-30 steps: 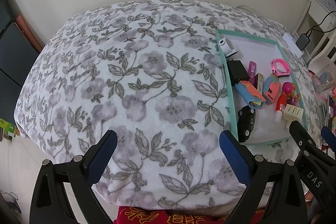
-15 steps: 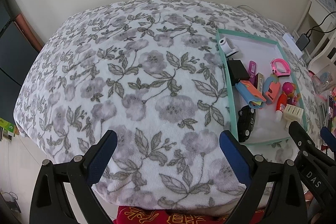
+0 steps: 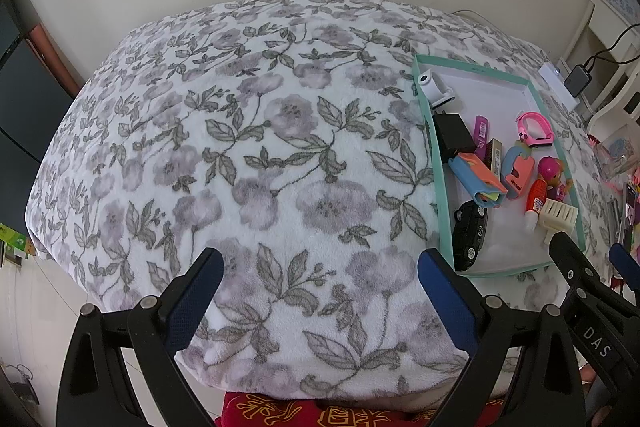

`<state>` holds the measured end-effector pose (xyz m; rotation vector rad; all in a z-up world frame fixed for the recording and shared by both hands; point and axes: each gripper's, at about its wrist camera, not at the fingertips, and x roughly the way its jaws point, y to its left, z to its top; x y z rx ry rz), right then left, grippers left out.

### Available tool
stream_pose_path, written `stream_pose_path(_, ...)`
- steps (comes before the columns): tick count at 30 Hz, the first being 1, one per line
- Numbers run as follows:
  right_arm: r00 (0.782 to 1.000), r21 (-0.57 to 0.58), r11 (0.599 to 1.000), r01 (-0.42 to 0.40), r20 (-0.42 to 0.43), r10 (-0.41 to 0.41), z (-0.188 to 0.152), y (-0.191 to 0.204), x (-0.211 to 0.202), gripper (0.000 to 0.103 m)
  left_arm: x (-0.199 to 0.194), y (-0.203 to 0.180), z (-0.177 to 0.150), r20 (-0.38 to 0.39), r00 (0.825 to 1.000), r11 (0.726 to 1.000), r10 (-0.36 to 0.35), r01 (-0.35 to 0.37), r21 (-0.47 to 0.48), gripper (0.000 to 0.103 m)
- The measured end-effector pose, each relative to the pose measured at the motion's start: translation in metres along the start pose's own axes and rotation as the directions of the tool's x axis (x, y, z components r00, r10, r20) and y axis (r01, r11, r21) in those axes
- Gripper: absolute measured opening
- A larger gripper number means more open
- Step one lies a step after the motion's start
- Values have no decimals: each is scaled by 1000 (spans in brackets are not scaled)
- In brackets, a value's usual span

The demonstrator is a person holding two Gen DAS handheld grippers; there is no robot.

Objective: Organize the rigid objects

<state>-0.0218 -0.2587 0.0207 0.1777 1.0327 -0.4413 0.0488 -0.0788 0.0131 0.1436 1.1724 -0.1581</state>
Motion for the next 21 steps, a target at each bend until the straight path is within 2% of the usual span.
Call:
stream_pose_path(13,1000,0,1000,-1,-2,1,-2,0,2,103,1,-2,-1,0,1000,1000,-5,5,3,98)
stream_pose_path(21,1000,-1,1000,-1,-2,1,-2,0,2,103,-6,-6,-1,35,999,1000,0,0,12,98)
